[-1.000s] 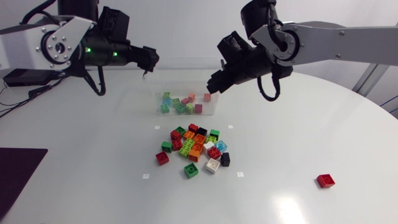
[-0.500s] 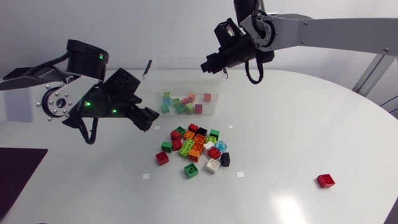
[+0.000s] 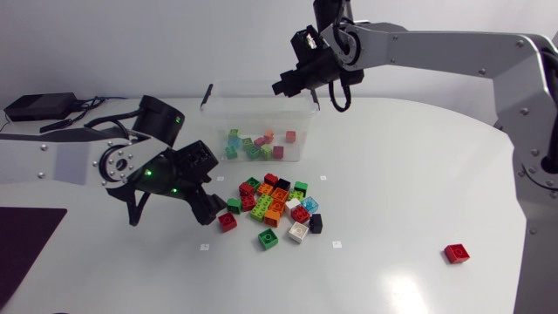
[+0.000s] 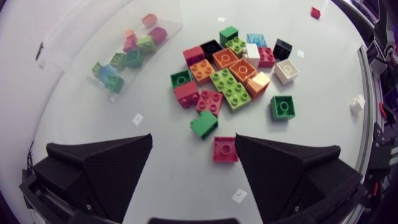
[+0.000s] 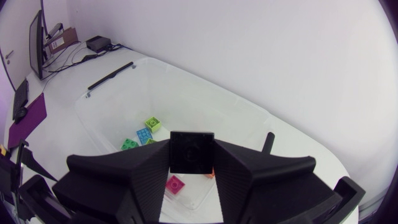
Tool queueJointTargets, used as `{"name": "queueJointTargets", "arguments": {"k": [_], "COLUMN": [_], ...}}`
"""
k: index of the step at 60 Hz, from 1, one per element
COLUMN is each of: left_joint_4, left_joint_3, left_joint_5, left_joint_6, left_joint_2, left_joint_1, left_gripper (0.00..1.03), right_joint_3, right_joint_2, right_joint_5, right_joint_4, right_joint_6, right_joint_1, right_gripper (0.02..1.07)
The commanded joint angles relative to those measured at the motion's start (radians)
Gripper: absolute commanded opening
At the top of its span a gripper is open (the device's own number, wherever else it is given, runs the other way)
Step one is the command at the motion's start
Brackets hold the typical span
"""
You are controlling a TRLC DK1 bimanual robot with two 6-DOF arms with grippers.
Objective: Place the duplo bricks in the container
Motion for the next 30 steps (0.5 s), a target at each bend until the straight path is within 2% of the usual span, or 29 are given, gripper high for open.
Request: {"name": "queueJointTargets", "arguments": {"k": [1,4,8,19,30], "left_joint_4": [-0.035,-0.052,-0.076,-0.129,-0.188], "left_joint_3": [-0.016,-0.004,0.014,0.086,0.155], "left_joint_5": [0.003,0.004,0.013,0.015,0.016], "left_joint_6": [0.039,0.041,0.055,0.073,0.068], "left_joint_2": [0.049,0.066,0.087,0.175,0.239], "left_joint_1": [-0.017,-0.019,-0.019,-0.016,-0.022], "left_gripper": [0.92,0.92,0.92,0.92,0.92], "right_joint_3": [0.042,0.043,0.031,-0.090,-0.316], "right_joint_2": [0.049,0.042,0.015,-0.132,-0.347], "right_joint_5": [0.018,0.021,0.023,0.023,0.021], "right_joint_4": [-0.010,-0.017,-0.017,-0.015,-0.007], "right_joint_6": [0.026,0.027,0.032,0.027,0.003], "right_joint_1": [0.003,0.005,0.005,0.003,-0.013], "right_gripper": [0.80,0.95,1.00,1.01,1.01]}}
